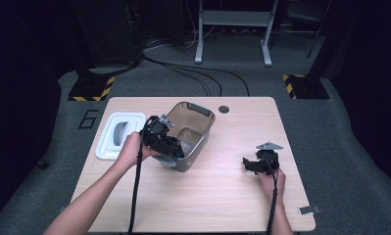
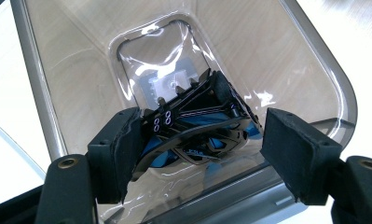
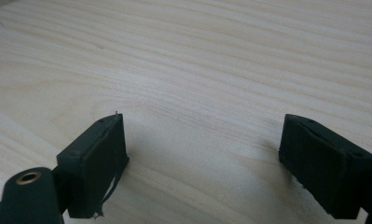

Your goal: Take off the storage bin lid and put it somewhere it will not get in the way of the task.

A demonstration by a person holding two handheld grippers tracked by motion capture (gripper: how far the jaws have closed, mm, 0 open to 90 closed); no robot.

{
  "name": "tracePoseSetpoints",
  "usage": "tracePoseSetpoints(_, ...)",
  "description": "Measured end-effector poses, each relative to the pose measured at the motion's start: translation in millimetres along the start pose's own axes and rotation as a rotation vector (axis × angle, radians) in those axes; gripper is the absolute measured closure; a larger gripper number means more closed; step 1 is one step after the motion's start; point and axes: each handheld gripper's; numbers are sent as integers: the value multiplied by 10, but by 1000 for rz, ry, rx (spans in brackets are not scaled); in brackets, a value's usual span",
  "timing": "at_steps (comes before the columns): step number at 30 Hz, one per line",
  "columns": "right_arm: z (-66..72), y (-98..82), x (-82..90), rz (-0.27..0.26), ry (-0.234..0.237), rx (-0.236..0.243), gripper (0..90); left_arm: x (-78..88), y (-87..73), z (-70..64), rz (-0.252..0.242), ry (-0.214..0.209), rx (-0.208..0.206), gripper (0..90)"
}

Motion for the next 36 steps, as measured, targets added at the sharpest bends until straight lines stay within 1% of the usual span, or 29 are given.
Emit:
tracePoseSetpoints(3,0,0,0,0,0,0,139,23,-2,11,-6,2,7,262)
tracePoseSetpoints(8,0,0,0,0,0,0,139,131,-14,69,-34,9,23,218)
tracePoseSetpoints(12,1,0,1,0,3,-1,140,221,-52,117,-60,28,36,191)
tracePoseSetpoints(15,-1,0,0,0,3,1,140,270,-108,174,-81,40,68,171)
tracePoseSetpoints(16,0,0,0,0,0,-1,139,285,-132,196,-90,43,85,162)
tracePoseSetpoints(18,0,1,1,0,2,-1,141,316,-187,260,-109,62,112,156)
tracePoseSetpoints(21,0,0,0,-1,2,0,142,357,-288,402,-130,91,149,148)
tracePoseSetpoints(26,0,1,0,-1,2,0,142,376,-485,655,-160,147,243,141)
tracePoseSetpoints(27,-2,1,0,0,5,0,142,374,-527,709,-160,154,257,142)
tracePoseSetpoints(30,-2,1,0,-1,5,0,142,345,-646,866,-168,174,313,135)
tracePoseSetpoints(32,-2,1,0,-1,5,0,142,308,-724,961,-175,195,352,134)
tracePoseSetpoints(34,-2,1,0,-1,5,0,142,263,-803,1058,-168,212,380,134)
tracePoseSetpoints(36,-1,1,0,-1,5,0,142,193,-882,1147,-164,228,420,132)
Point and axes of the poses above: each handheld gripper's, and its own axes: x roughly backward along the jaws, y roughly out of its top, z roughly to its left, and after that the axes turned 1 degree about y, right-handed
